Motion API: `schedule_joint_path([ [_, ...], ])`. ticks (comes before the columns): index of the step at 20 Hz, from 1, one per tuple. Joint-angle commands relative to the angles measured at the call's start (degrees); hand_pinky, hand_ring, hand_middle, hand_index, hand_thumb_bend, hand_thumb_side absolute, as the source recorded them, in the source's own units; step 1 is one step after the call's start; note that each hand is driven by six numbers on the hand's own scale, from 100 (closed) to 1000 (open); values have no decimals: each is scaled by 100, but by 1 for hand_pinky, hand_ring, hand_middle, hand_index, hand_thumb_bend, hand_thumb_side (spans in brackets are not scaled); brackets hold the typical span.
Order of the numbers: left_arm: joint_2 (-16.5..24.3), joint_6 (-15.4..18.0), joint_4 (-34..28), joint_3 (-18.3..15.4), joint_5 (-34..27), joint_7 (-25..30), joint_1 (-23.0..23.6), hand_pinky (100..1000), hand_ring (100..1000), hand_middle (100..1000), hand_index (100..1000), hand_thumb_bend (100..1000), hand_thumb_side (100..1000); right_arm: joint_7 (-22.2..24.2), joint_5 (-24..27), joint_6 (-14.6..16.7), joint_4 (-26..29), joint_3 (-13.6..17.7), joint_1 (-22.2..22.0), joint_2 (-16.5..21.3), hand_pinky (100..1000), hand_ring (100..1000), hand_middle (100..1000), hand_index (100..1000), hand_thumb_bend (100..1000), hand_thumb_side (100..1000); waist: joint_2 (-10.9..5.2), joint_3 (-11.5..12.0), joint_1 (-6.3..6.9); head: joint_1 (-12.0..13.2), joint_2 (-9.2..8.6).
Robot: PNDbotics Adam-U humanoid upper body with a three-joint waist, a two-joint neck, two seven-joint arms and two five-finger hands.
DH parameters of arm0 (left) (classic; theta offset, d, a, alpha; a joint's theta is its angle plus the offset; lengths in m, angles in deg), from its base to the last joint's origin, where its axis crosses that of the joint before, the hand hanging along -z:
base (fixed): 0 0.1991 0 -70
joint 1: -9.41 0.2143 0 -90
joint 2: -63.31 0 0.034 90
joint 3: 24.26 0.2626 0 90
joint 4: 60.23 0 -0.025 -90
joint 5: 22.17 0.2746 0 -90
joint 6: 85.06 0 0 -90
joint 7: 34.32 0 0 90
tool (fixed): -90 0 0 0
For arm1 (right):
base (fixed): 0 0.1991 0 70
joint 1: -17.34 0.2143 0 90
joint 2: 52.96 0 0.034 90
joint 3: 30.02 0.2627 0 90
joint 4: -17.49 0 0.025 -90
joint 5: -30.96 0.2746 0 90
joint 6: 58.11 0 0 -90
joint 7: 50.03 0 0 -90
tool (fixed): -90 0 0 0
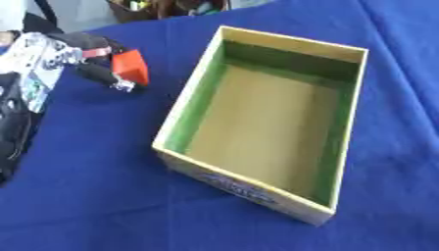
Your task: Pick up objects on the table and place them in the box.
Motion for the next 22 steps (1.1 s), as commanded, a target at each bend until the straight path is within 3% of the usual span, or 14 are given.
schedule_joint_path([
  [1,239,-45,-101,-99,-27,-106,-98,713,849,867,985,628,901,5,-47,-35,117,7,20,19,851,609,522,761,100,851,-111,-10,-25,28,-75],
  [4,223,-77,-115,-116,24,-402,-90,611,785,779,925,555,869,-1,-62,-38,117,13,14,9,851,609,522,761,100,852,-101,-31,-19,36,-81],
  [9,199,-86,-49,-94,105,-753,-78,534,729,733,882,513,816,-7,-89,-44,117,23,18,-17,851,609,522,761,100,853,-84,-53,-10,56,-80],
  [10,196,-85,-28,-89,131,-771,-74,465,663,686,842,474,762,-20,-90,-42,117,36,21,-24,850,609,522,761,100,853,-80,-59,-8,63,-82],
  [11,192,-83,-10,-85,158,-781,-70,460,657,681,837,470,758,-36,-91,-41,117,50,23,-31,850,609,522,761,100,853,-76,-66,-5,71,-86],
  [12,186,-85,3,-85,175,-794,-67,373,574,600,775,398,701,-49,-95,-44,117,62,22,-36,850,610,522,761,100,853,-73,-71,-4,78,-89],
  [14,172,-130,18,-101,174,-868,-66,269,493,518,713,290,644,-67,-108,-52,117,75,19,-48,850,609,522,760,100,854,-69,-79,-2,88,-83],
  [15,167,-163,25,-102,162,-919,-62,269,493,518,713,290,644,-74,-115,-56,117,79,20,-51,850,609,522,760,100,854,-69,-82,-1,91,-81],
  [16,163,-217,25,-120,139,-1003,-61,150,420,458,664,153,582,-85,-123,-63,117,85,16,-55,850,609,522,760,100,854,-70,-85,-2,99,-86],
  [18,158,-352,21,-135,80,-1235,-46,100,386,425,628,100,540,-97,-138,-78,117,87,6,-61,849,609,522,758,100,856,-75,-89,-4,104,-91],
  [22,156,-560,29,-126,-58,-1618,-21,100,338,380,570,100,492,-112,-156,-93,117,94,-7,-72,849,608,522,757,100,856,-100,-77,-11,102,-79],
])
